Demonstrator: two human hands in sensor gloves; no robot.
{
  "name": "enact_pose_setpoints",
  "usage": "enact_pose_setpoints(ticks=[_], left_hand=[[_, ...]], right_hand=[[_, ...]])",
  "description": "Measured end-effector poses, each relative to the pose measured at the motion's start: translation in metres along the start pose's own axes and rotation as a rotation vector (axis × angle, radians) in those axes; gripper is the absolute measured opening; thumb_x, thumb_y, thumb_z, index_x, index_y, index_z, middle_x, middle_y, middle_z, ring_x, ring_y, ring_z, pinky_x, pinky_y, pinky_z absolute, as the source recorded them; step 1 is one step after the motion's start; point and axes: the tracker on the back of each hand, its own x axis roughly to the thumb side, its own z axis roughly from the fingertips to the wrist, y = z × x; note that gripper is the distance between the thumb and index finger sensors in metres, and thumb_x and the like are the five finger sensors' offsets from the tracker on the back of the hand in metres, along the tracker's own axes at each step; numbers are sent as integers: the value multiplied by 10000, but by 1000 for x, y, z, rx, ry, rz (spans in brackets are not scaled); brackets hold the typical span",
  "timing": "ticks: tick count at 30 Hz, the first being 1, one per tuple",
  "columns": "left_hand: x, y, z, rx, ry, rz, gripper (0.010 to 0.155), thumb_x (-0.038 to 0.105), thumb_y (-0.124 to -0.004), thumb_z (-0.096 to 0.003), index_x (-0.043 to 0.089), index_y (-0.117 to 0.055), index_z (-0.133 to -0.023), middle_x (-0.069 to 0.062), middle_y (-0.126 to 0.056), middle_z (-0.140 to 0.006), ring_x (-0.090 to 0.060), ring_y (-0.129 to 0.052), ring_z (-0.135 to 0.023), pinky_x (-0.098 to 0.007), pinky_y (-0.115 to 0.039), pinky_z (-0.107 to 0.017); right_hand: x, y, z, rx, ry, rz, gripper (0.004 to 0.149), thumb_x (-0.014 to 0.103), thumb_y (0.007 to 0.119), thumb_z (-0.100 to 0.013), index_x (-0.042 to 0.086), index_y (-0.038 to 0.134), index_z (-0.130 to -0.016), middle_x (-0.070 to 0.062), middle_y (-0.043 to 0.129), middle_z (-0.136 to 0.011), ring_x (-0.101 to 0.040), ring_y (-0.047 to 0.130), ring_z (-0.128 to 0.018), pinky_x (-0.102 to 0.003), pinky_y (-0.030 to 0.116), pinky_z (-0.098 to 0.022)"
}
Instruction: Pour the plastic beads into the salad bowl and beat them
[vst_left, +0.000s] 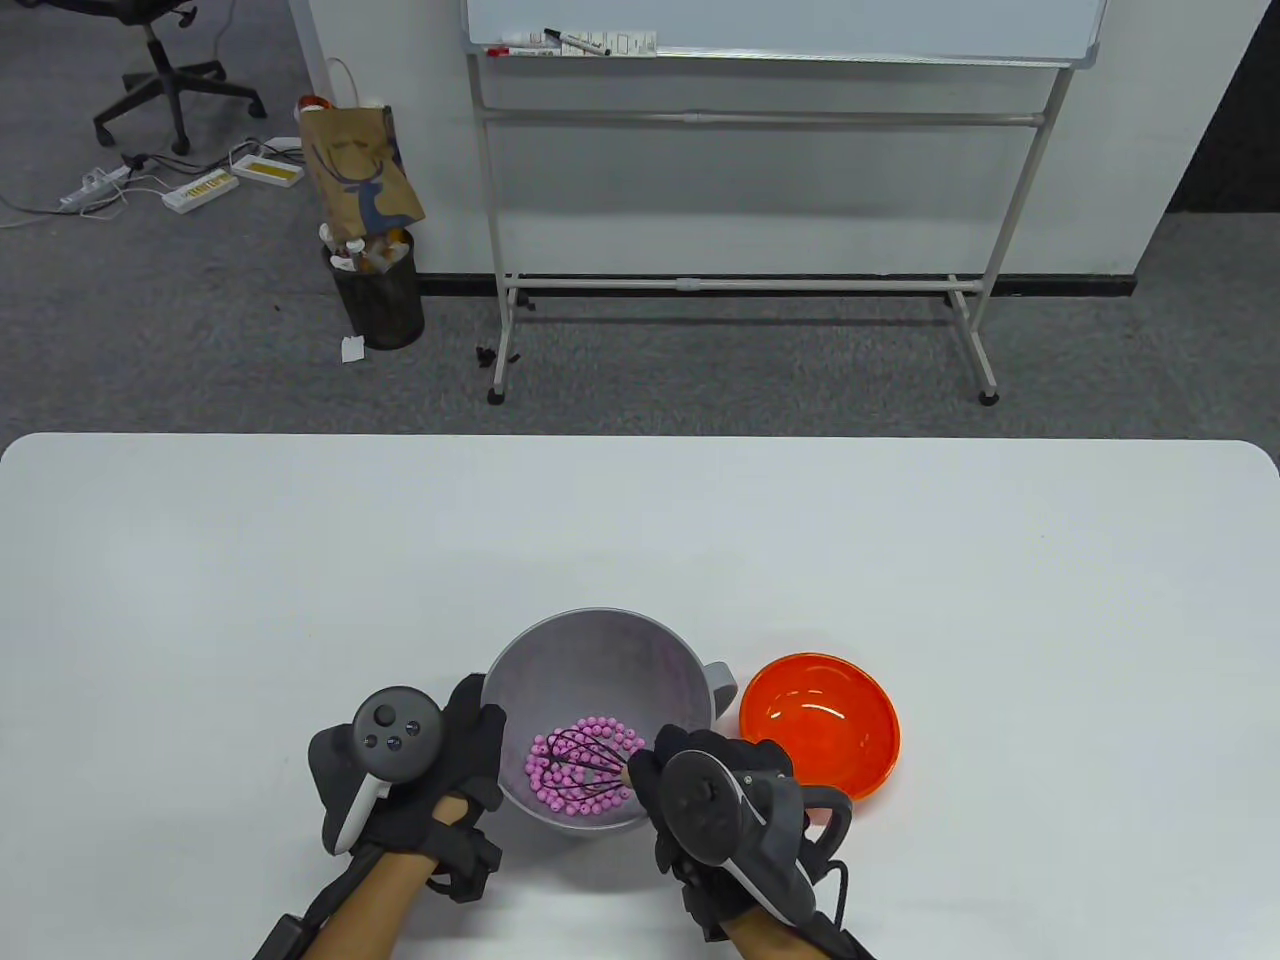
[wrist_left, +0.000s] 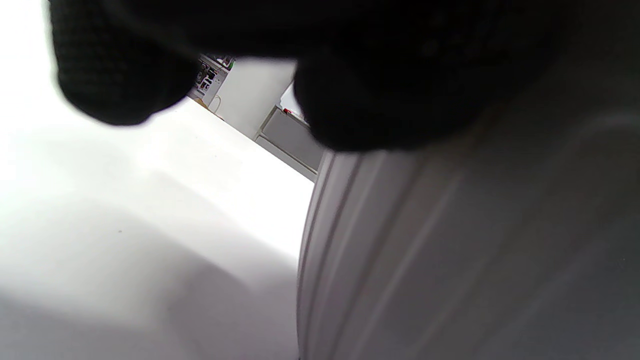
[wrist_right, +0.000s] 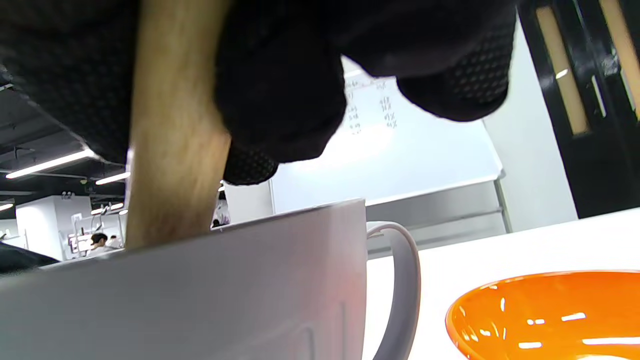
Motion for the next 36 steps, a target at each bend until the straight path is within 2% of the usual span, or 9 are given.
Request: enact_pose_setpoints(ticks=[8,16,21,26,32,36], left_hand=[[0,0,0,-2,-1,1,560,459,-678,-497,113,-747,-932,136,-1022,-191,-44,-947,4,-378,-922,-320],[0,0,0,-1,0,-2,559,459,-678,-498,114,-747,-933,136,-1022,-191,-44,-948,3,-378,-922,-320],[0,0,0,-1,1,-3,560,460,-678,-497,114,-747,-932,135,-1023,-192,-45,-948,2,-379,-921,-320],[0,0,0,0,0,-3,560,458,-678,-497,112,-747,-933,134,-1023,-191,-45,-948,2,-379,-921,-321],[0,0,0,-2,1,-2,561,458,-678,-498,111,-746,-933,133,-1023,-193,-45,-948,2,-380,-921,-321],[0,0,0,-6,1,2,562,458,-675,-499,110,-741,-935,134,-1023,-195,-45,-949,-1,-380,-920,-322]], right_hand=[[5,1,2,-126,-21,153,426,530,961,-366,194,1002,-624,-33,1039,-332,-212,901,-71,-414,832,-421],[14,-17,5,-96,-36,249,417,523,982,-357,185,1017,-599,-41,1040,-306,-216,891,-54,-415,834,-414],[14,-25,4,21,-27,157,415,516,991,-352,176,1018,-589,-48,1032,-288,-211,878,-37,-409,839,-398],[-1,-18,-2,100,42,-22,419,516,981,-364,171,1016,-598,-45,1035,-300,-211,886,-45,-412,838,-403],[-10,2,-6,81,91,-65,424,533,928,-395,206,994,-657,-24,1032,-363,-199,906,-87,-415,829,-430],[-18,3,-9,91,123,-77,446,539,904,-407,225,993,-710,-23,1029,-417,-195,919,-125,-422,818,-456]])
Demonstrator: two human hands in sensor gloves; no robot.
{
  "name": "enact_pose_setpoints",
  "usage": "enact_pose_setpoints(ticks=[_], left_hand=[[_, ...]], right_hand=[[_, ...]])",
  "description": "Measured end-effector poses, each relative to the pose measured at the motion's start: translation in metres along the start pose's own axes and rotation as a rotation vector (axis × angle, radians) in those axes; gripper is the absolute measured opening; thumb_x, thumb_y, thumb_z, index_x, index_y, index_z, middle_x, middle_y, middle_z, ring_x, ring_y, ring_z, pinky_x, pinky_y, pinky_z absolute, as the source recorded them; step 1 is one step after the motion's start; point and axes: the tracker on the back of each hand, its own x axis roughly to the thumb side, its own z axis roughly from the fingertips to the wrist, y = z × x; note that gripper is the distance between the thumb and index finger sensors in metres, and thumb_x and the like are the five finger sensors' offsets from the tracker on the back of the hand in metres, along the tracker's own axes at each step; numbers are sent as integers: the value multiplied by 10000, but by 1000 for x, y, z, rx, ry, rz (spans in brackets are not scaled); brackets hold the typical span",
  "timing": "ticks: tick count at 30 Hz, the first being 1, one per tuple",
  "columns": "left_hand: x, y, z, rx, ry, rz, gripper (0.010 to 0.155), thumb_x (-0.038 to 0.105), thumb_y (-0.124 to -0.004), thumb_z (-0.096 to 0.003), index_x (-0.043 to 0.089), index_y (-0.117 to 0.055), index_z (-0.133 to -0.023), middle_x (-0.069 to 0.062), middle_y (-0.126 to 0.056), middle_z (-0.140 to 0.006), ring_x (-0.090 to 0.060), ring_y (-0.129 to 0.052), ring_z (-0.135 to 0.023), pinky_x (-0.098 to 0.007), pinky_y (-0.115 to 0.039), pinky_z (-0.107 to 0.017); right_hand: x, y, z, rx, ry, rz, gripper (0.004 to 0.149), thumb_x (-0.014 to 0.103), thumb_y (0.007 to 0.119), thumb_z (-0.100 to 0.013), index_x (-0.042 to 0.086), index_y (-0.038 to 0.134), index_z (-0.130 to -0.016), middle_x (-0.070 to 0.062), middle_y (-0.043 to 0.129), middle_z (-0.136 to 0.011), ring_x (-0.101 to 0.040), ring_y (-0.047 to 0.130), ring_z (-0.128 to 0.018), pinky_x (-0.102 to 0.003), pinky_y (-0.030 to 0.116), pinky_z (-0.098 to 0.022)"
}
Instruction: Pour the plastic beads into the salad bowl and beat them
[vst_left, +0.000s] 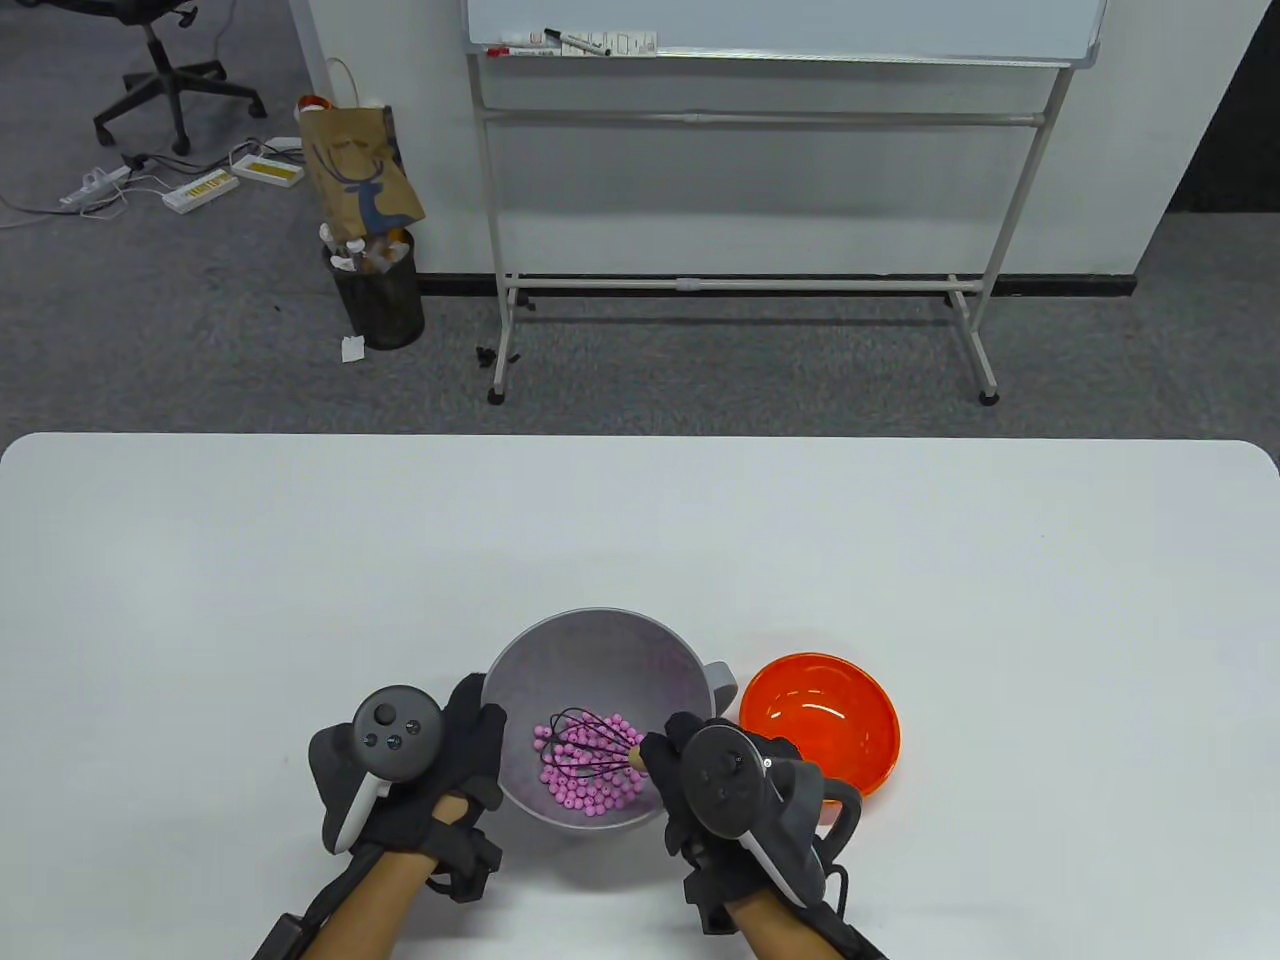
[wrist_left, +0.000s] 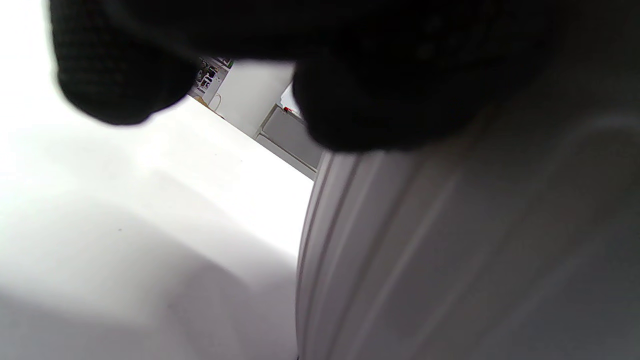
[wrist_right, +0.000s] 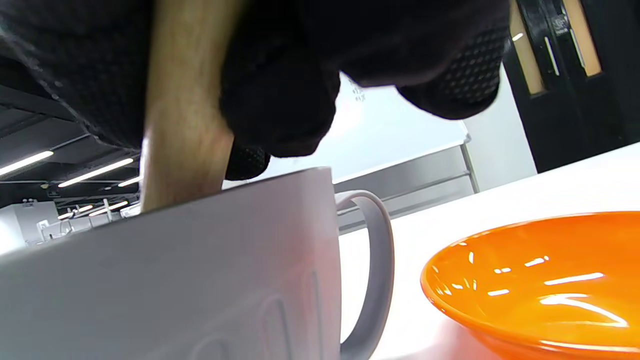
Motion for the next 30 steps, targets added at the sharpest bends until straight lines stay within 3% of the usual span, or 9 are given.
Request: enact_pose_setpoints(ticks=[12,18,22,25,30], left_hand=[[0,0,0,-6,3,6,563,458,-676,-498,111,-739,-937,130,-1025,-199,-48,-950,-4,-383,-918,-326],[0,0,0,-4,4,5,563,459,-676,-498,111,-740,-936,130,-1024,-198,-48,-950,-3,-383,-919,-325],[-1,0,0,-4,4,5,563,459,-676,-498,112,-742,-935,130,-1025,-197,-48,-950,-2,-383,-919,-325],[-1,0,0,-4,4,5,563,459,-676,-497,112,-741,-936,131,-1024,-198,-48,-950,-2,-383,-919,-325],[-1,0,0,-3,5,6,562,460,-676,-498,113,-742,-935,131,-1024,-197,-48,-950,-3,-383,-919,-325]], right_hand=[[-44,-32,-4,-38,49,-118,521,507,884,-414,212,907,-843,-49,952,-668,-241,947,-359,-483,714,-604],[-92,-61,5,-172,109,-242,539,487,863,-428,219,855,-895,-47,886,-775,-254,930,-468,-505,664,-653],[-135,-76,5,-269,268,-244,547,464,849,-441,212,817,-926,-57,841,-824,-266,908,-518,-515,636,-669],[-165,-75,4,-313,387,-185,546,440,840,-450,212,791,-944,-60,799,-865,-273,888,-561,-520,611,-686],[-209,-51,3,-293,564,-66,540,427,850,-447,207,801,-938,-66,793,-876,-278,892,-577,-529,604,-690]])
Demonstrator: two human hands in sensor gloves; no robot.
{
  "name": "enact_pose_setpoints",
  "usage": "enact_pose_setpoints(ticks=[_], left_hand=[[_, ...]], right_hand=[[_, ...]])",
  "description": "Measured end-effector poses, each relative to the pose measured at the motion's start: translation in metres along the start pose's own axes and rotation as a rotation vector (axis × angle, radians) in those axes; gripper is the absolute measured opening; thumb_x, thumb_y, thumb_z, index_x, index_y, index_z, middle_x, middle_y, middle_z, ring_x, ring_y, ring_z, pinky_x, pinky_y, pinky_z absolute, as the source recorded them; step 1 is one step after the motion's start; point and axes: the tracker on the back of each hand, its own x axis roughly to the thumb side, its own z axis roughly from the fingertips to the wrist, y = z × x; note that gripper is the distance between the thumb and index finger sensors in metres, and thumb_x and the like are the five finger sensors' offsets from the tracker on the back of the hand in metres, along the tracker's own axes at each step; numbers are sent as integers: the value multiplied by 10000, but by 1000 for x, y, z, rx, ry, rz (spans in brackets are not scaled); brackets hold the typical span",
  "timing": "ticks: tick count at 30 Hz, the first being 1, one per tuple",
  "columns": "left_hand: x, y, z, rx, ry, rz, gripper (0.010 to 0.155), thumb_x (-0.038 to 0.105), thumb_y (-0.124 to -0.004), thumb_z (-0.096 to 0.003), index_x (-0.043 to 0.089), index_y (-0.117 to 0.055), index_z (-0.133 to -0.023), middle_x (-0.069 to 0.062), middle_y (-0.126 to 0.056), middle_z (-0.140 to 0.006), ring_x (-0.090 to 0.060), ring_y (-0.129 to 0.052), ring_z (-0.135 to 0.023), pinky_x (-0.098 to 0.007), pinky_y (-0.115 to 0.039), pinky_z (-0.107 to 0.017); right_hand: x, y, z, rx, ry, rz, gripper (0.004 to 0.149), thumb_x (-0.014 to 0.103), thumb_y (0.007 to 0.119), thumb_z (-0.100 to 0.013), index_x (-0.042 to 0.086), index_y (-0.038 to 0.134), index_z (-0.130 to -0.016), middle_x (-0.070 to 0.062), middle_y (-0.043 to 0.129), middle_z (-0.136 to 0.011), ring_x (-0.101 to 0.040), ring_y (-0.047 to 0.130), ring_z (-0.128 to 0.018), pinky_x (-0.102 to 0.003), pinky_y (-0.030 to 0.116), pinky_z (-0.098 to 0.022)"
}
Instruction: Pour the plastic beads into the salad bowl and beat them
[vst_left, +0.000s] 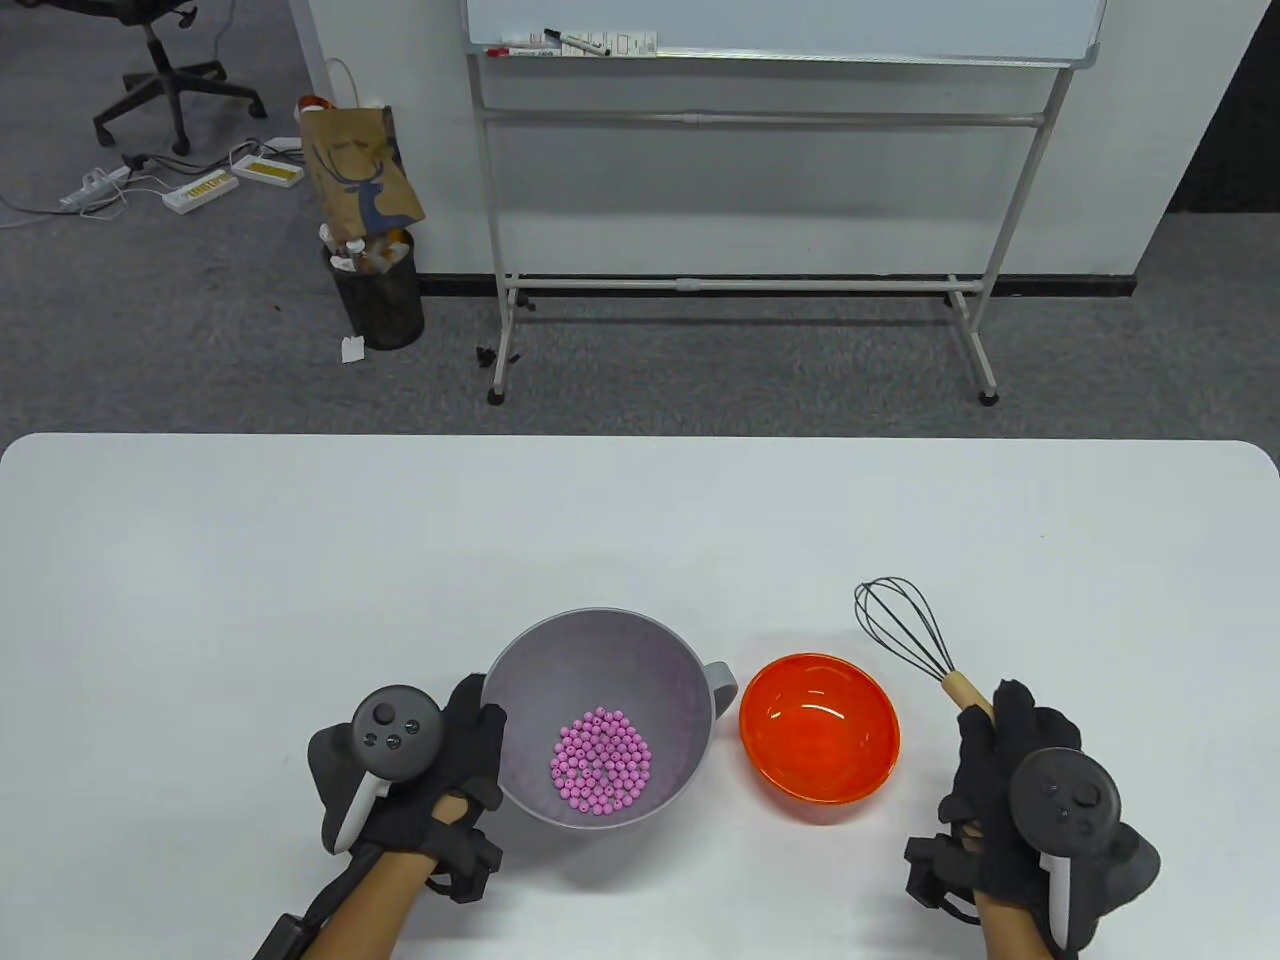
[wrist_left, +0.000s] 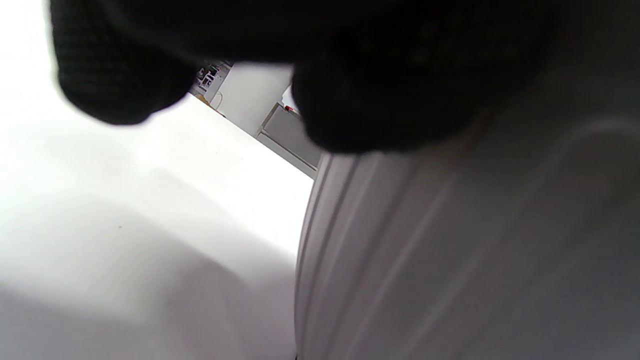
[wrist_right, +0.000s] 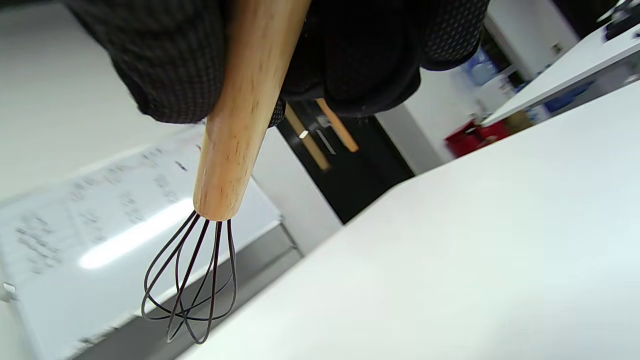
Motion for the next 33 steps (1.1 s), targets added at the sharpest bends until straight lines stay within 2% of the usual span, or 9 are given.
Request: enact_pose_setpoints(ticks=[4,5,8,10,16,22,26,30,33], left_hand=[[0,0,0,0,0,-1,562,460,-676,-498,113,-743,-935,131,-1025,-197,-48,-950,-2,-382,-919,-325],[0,0,0,0,-1,-2,562,460,-676,-498,113,-743,-935,131,-1025,-197,-48,-950,-3,-383,-919,-325],[0,0,0,1,-2,-1,563,461,-676,-497,113,-743,-935,132,-1025,-197,-48,-950,-2,-383,-919,-325],[0,0,0,1,-3,0,563,461,-674,-498,112,-742,-935,131,-1025,-198,-48,-950,-3,-383,-919,-325],[-1,0,0,-4,-5,9,567,463,-671,-499,108,-738,-935,126,-1029,-209,-54,-957,-14,-388,-915,-335],[-1,0,0,-11,-6,20,576,473,-663,-501,111,-729,-944,84,-1057,-273,-90,-997,-72,-415,-899,-372],[-2,4,2,-34,-9,23,638,558,-640,-506,127,-703,-973,33,-1087,-400,-135,-1050,-177,-451,-873,-422],[1,16,4,-55,-16,-10,686,605,-629,-503,157,-648,-1021,-40,-1082,-574,-204,-1084,-329,-500,-837,-471],[7,35,7,-9,-48,-101,701,622,-631,-501,184,-613,-1047,-91,-1037,-725,-263,-1075,-472,-539,-797,-521]], right_hand=[[-15,21,-7,54,60,193,534,432,864,-438,204,832,-920,-67,825,-865,-283,917,-579,-544,606,-693],[-16,25,-8,93,70,230,530,433,872,-435,204,846,-912,-69,844,-861,-293,926,-593,-556,598,-697],[-26,43,-12,302,143,390,536,428,859,-450,187,831,-928,-82,880,-864,-322,950,-651,-583,566,-719],[-31,52,-13,376,165,422,536,425,848,-456,178,827,-931,-90,893,-864,-329,958,-665,-582,569,-718],[-33,65,-12,462,190,491,529,405,820,-477,161,806,-947,-104,878,-888,-338,950,-711,-579,574,-713],[-32,66,-11,454,192,485,539,397,821,-481,160,788,-964,-111,853,-915,-347,932,-740,-582,559,-718],[-25,59,-8,418,157,444,592,425,835,-470,192,731,-1004,-107,773,-995,-358,872,-836,-596,498,-746],[6,39,3,347,18,354,628,442,851,-462,205,703,-1024,-116,702,-1050,-378,806,-912,-618,453,-759],[43,22,23,298,-178,264,674,506,849,-447,223,685,-1036,-107,663,-1086,-383,763,-965,-630,431,-766]])
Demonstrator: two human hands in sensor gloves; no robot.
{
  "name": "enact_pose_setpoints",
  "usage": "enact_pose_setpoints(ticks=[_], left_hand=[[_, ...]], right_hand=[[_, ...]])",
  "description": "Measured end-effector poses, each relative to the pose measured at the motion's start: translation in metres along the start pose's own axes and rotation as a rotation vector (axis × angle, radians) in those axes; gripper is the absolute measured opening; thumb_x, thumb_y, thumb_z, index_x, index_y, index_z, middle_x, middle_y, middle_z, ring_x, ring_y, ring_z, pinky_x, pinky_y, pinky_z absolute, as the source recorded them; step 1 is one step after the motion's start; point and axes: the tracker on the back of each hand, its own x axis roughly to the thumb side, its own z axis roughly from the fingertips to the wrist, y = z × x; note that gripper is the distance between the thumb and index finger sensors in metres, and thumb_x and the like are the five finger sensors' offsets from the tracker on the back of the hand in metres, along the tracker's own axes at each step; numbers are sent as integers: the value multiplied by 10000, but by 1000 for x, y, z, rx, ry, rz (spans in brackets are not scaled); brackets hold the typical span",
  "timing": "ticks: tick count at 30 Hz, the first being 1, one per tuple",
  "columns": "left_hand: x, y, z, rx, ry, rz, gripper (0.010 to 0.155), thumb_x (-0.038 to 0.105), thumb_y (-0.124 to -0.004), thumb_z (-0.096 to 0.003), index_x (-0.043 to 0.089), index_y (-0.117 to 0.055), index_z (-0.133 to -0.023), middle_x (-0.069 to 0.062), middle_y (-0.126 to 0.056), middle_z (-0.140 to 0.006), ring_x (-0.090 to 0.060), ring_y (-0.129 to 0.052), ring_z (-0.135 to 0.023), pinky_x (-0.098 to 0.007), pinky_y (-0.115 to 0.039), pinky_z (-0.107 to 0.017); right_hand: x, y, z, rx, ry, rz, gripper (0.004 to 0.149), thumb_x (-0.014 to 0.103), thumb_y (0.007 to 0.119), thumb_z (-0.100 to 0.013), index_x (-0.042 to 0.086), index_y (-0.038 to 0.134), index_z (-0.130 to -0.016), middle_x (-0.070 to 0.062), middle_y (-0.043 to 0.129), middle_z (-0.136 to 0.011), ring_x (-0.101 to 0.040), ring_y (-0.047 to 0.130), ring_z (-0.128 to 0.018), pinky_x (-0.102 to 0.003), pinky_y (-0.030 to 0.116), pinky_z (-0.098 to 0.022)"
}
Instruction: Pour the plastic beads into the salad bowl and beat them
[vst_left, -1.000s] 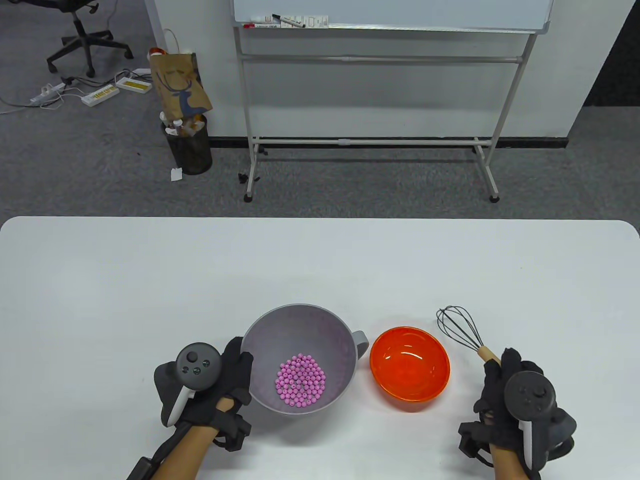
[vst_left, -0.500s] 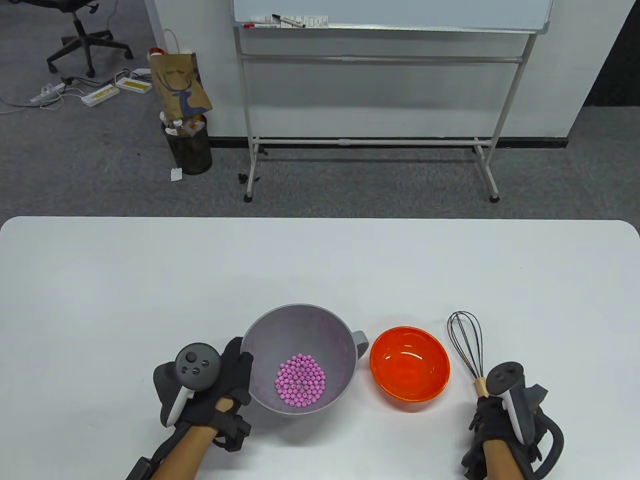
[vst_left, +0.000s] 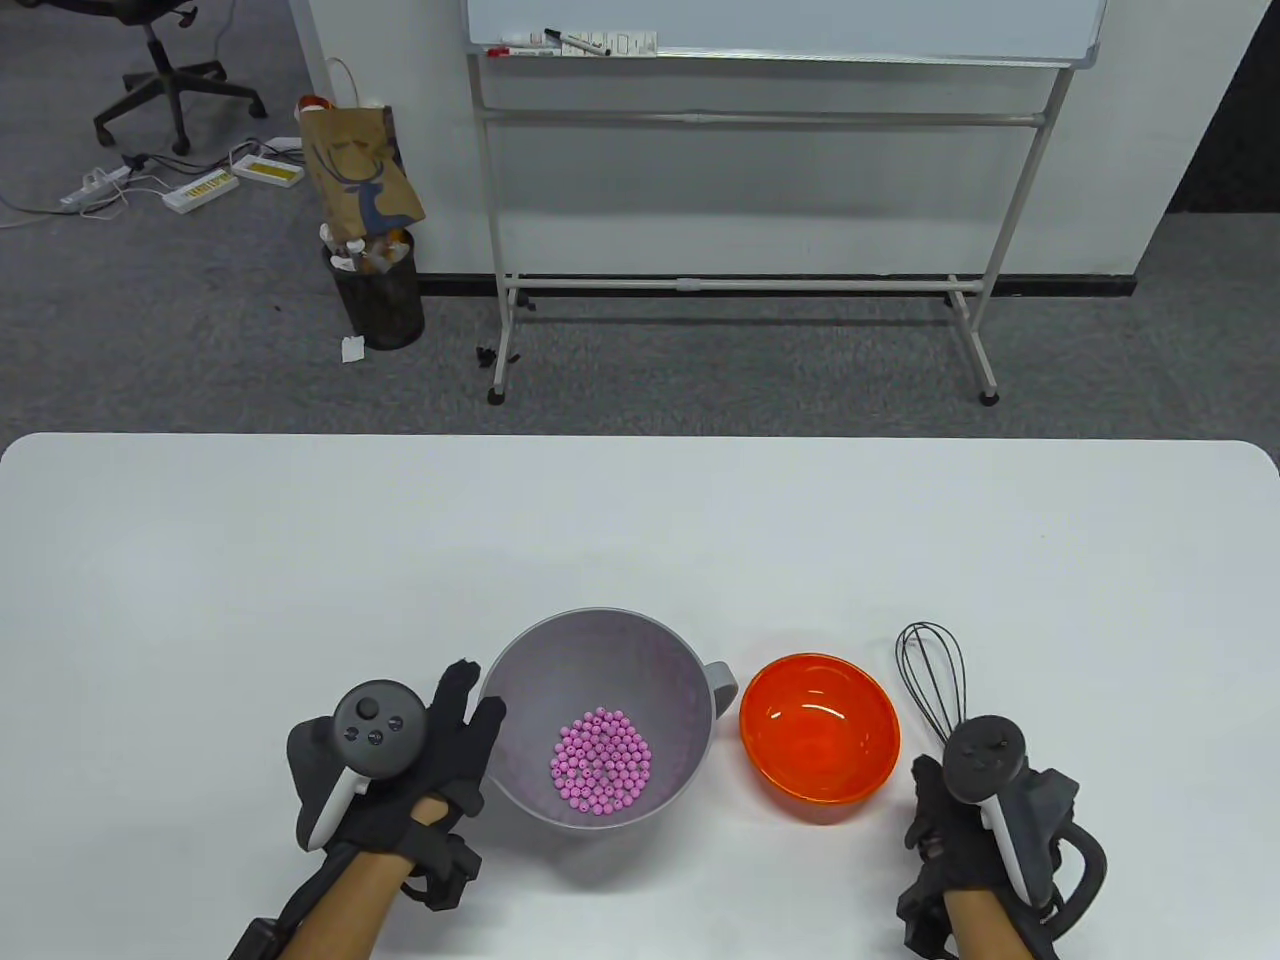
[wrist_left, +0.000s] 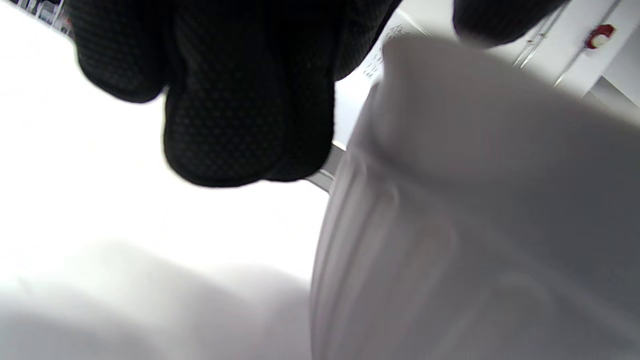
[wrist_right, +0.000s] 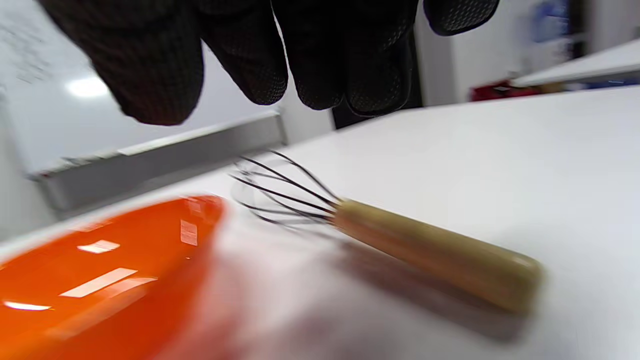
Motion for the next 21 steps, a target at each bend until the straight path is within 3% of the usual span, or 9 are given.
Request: enact_pose_setpoints(ticks=[4,8,11,13,21], left_hand=[[8,16,15,89,-127,-239,724,648,-636,-493,258,-531,-1093,-144,-775,-1067,-395,-878,-867,-672,-598,-664],[4,12,36,189,-237,-481,786,713,-593,-479,291,-439,-1124,-122,-556,-1208,-415,-634,-1080,-763,-393,-702],[-8,2,42,154,-244,-475,809,737,-554,-472,303,-394,-1135,-122,-452,-1244,-427,-513,-1133,-775,-319,-702],[-14,-1,43,109,-240,-442,815,741,-541,-466,303,-384,-1135,-124,-423,-1247,-429,-475,-1142,-775,-291,-698],[-11,-8,46,71,-256,-409,819,740,-537,-466,283,-406,-1134,-130,-455,-1240,-435,-491,-1136,-773,-295,-694]], right_hand=[[41,-13,28,-27,-279,-58,709,560,819,-442,263,642,-1061,-87,570,-1152,-379,656,-1072,-652,401,-774],[66,-3,58,-20,-497,-31,754,619,791,-430,308,583,-1084,-62,477,-1194,-366,567,-1127,-653,402,-778],[65,18,69,-22,-526,21,796,657,777,-416,333,524,-1099,-38,405,-1213,-358,502,-1156,-655,388,-782],[63,27,68,41,-513,69,821,676,768,-411,337,490,-1105,-40,353,-1219,-359,453,-1169,-661,365,-784],[59,25,70,-1,-482,53,833,687,764,-404,336,483,-1105,-41,349,-1219,-358,419,-1173,-664,330,-786]])
